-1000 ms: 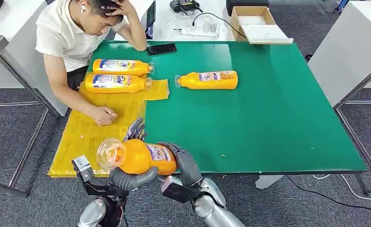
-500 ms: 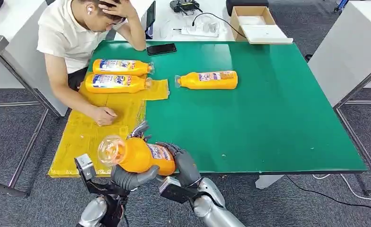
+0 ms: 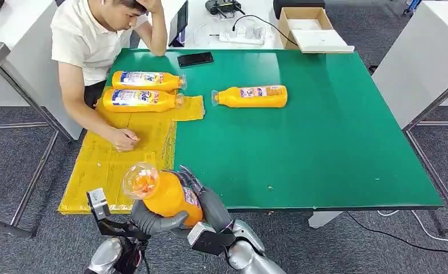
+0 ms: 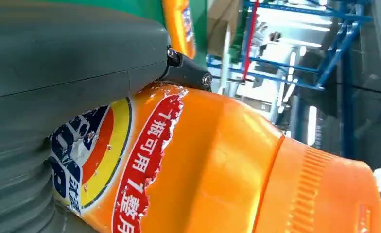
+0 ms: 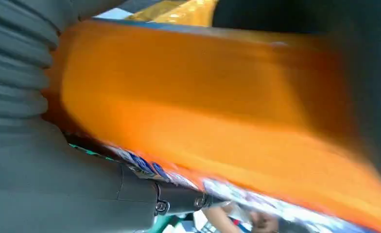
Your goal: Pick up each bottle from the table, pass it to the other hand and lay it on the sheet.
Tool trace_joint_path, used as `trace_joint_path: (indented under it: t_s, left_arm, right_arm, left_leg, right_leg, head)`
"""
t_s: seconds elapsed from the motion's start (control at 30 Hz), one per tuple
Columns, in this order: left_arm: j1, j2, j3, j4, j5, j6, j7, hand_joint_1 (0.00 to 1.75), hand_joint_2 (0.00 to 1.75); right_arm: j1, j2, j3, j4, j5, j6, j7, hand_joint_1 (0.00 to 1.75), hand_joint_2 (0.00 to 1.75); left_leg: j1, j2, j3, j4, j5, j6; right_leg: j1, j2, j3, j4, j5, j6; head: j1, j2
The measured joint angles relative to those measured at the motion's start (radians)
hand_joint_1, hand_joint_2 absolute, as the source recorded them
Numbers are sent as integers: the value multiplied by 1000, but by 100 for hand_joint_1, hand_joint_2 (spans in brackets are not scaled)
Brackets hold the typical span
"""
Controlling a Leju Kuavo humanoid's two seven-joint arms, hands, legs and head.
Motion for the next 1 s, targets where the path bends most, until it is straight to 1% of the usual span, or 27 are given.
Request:
trace_joint_path:
  t_s: [0.17,0.2,0.3,0.37,0.4,0.43,0.5,0.57,0.7,0.73,0.8,0.87,1.0]
  left_arm:
    - [1,8,12,-7,0,11,4,175,175]
    - [1,10,12,-9,-20,37,16,175,175]
    - [-7,8,18,-12,-101,172,72,175,175]
    - [-20,9,29,-4,-199,294,73,175,175]
    - [-30,8,41,12,-247,366,75,175,175]
    - [-36,9,51,20,-298,417,70,175,175]
    - [-40,16,71,34,-403,509,65,175,175]
    - [-43,16,85,34,-446,539,61,175,175]
    - [-43,16,99,39,-470,555,61,175,175]
    - [-44,16,101,39,-502,585,57,175,175]
    - [-48,18,105,39,-618,692,50,175,175]
    - [-55,19,117,39,-674,744,49,175,175]
    - [-63,23,128,39,-684,753,50,175,175]
  right_arm:
    - [22,-5,10,-60,-2,-4,1,0,0]
    - [27,-7,11,-69,8,-27,3,0,0]
    - [53,-14,12,-112,47,-98,7,0,0]
    - [82,-26,15,-160,68,-151,12,0,0]
    - [99,-32,23,-198,80,-177,10,0,0]
    - [110,-36,27,-230,89,-202,8,0,0]
    - [132,-42,32,-293,104,-247,8,0,0]
    - [144,-55,32,-330,106,-268,9,0,0]
    - [163,-71,31,-382,111,-276,13,0,0]
    - [167,-73,31,-389,113,-286,12,0,0]
    - [179,-79,23,-410,114,-314,5,0,0]
    - [192,-85,7,-432,110,-326,1,0,0]
    - [205,-95,-10,-456,106,-327,0,0,0]
  left_leg:
    - [0,0,0,0,0,0]
    - [0,0,0,0,0,0]
    - [0,0,0,0,0,0]
    - [0,0,-1,0,0,0]
    - [0,0,-1,0,0,0]
    - [0,1,-1,0,0,0]
    - [0,2,-1,0,0,0]
    - [1,-1,-1,0,0,0]
    - [1,1,-1,0,0,0]
    - [0,1,-1,0,0,0]
    - [0,0,-1,0,0,0]
    - [0,0,-1,0,0,0]
    - [0,1,-1,0,0,0]
  right_leg:
    - [0,0,0,0,0,0]
    - [0,0,0,0,0,0]
    - [0,0,1,0,0,0]
    - [0,0,0,0,0,0]
    - [0,0,0,0,0,0]
    - [0,0,-1,0,0,0]
    - [0,0,-2,0,0,0]
    - [1,0,-2,0,0,0]
    - [0,0,-2,0,0,0]
    - [0,0,-2,0,0,0]
    - [0,0,-2,0,0,0]
    - [0,0,-1,0,0,0]
    - [0,0,-1,0,0,0]
  head:
    - [0,0]
    - [-1,0]
    - [0,0]
    - [2,0]
    - [0,0]
    - [1,0]
    - [-2,0]
    - [0,0]
    - [0,0]
    - [0,0]
    - [0,0]
    - [0,0]
    - [0,0]
